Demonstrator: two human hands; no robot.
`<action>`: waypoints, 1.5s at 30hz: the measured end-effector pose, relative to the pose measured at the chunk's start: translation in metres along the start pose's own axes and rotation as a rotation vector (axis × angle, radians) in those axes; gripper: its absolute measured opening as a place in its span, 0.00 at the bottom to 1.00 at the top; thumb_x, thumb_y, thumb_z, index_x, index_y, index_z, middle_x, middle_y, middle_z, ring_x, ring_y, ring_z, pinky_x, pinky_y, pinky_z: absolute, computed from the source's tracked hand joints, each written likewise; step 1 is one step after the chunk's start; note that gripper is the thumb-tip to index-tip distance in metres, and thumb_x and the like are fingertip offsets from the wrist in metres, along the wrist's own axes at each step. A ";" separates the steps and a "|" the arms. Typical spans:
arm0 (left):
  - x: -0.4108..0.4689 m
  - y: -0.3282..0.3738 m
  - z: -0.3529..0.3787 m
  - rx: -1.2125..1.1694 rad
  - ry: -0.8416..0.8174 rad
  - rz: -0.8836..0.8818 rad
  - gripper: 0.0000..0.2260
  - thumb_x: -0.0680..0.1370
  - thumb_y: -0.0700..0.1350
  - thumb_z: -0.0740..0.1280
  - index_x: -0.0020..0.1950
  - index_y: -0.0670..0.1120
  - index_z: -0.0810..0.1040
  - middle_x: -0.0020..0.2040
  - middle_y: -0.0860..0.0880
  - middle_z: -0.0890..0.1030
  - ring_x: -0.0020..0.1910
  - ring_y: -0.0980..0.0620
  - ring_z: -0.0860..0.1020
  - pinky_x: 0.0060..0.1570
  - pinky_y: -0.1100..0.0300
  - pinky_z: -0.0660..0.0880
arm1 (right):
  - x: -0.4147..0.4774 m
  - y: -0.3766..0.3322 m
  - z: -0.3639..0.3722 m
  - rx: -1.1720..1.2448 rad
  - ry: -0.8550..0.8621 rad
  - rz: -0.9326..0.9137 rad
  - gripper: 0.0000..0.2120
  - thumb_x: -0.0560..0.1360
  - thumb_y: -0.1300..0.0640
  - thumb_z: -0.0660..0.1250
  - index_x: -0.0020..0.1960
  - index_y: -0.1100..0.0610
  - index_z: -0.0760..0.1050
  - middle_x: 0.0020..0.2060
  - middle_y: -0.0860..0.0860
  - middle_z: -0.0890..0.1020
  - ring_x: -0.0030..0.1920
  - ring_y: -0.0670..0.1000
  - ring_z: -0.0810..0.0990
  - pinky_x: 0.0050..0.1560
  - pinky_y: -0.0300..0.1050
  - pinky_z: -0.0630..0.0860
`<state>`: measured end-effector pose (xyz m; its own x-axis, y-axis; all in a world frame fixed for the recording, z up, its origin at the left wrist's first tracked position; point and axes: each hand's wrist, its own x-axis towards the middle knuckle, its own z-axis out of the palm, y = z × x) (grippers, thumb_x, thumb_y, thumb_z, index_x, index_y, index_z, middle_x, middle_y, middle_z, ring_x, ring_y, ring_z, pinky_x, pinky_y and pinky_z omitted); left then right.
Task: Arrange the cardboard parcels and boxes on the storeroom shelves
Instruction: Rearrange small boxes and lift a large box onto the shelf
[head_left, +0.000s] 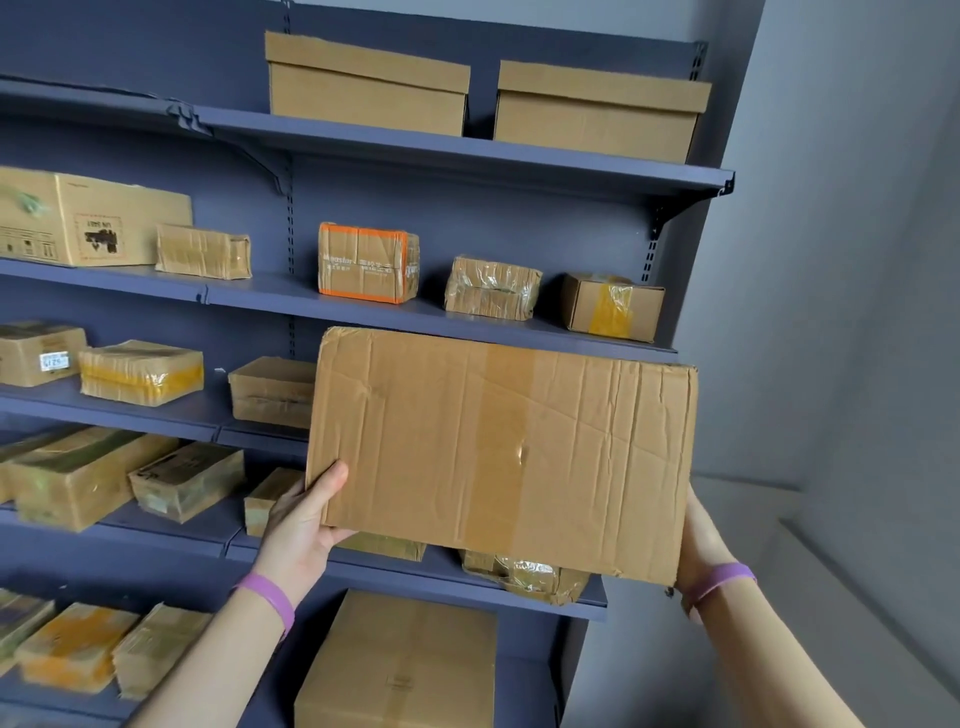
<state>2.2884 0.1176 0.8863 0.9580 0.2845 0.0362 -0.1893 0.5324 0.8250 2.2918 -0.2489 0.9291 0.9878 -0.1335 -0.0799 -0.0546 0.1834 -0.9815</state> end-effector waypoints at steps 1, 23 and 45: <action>0.000 0.000 0.000 -0.005 0.003 -0.001 0.14 0.73 0.46 0.71 0.59 0.50 0.79 0.59 0.48 0.83 0.61 0.46 0.79 0.53 0.46 0.77 | 0.003 0.007 -0.001 0.021 0.021 0.004 0.21 0.79 0.36 0.59 0.56 0.50 0.80 0.39 0.48 0.87 0.39 0.50 0.83 0.35 0.43 0.75; 0.024 -0.002 0.029 -0.274 -0.017 -0.160 0.20 0.76 0.52 0.69 0.67 0.50 0.74 0.64 0.43 0.80 0.64 0.44 0.77 0.70 0.44 0.69 | 0.010 0.033 0.022 0.902 -0.270 0.058 0.25 0.81 0.39 0.58 0.48 0.57 0.85 0.42 0.55 0.87 0.39 0.55 0.87 0.33 0.50 0.82; -0.007 -0.026 0.119 -0.473 -0.072 -0.209 0.27 0.74 0.68 0.66 0.63 0.50 0.77 0.56 0.41 0.84 0.58 0.39 0.79 0.47 0.40 0.76 | 0.027 0.028 0.026 0.721 -0.433 -0.085 0.40 0.60 0.41 0.83 0.67 0.57 0.78 0.66 0.59 0.79 0.60 0.58 0.82 0.60 0.60 0.79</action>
<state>2.3123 0.0069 0.9317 0.9950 0.0870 -0.0495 -0.0532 0.8784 0.4749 2.3207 -0.2222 0.9043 0.9609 0.1834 0.2072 -0.0166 0.7858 -0.6183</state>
